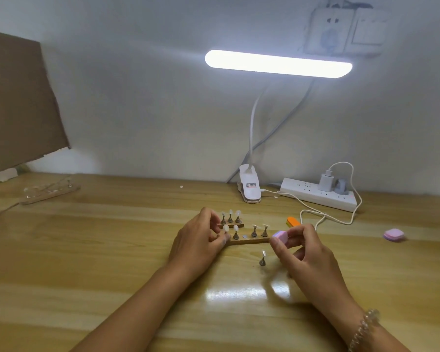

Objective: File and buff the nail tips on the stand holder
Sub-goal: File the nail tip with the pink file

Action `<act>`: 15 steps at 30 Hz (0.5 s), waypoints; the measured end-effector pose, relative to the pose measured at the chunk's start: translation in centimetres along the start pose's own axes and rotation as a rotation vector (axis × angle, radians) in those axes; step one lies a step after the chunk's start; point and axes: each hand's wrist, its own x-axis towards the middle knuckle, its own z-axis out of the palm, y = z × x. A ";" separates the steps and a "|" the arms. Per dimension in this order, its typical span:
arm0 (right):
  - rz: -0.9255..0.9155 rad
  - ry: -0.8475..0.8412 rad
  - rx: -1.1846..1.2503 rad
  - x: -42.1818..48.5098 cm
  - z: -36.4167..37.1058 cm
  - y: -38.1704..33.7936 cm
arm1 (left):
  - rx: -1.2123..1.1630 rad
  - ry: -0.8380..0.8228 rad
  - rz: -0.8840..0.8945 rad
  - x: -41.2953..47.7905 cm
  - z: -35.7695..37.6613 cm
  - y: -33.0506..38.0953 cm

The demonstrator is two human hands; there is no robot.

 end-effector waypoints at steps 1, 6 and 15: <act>0.007 -0.012 0.029 0.0 -0.1 -0.2 | 0.054 0.028 0.023 -0.2 -0.1 0.3; 0.036 -0.104 0.093 -0.2 0.0 -0.7 | 0.095 -0.163 0.127 -2.1 0.9 2.9; -0.004 -0.167 0.143 -0.4 0.0 -1.1 | 0.015 -0.195 0.195 -2.4 2.8 3.6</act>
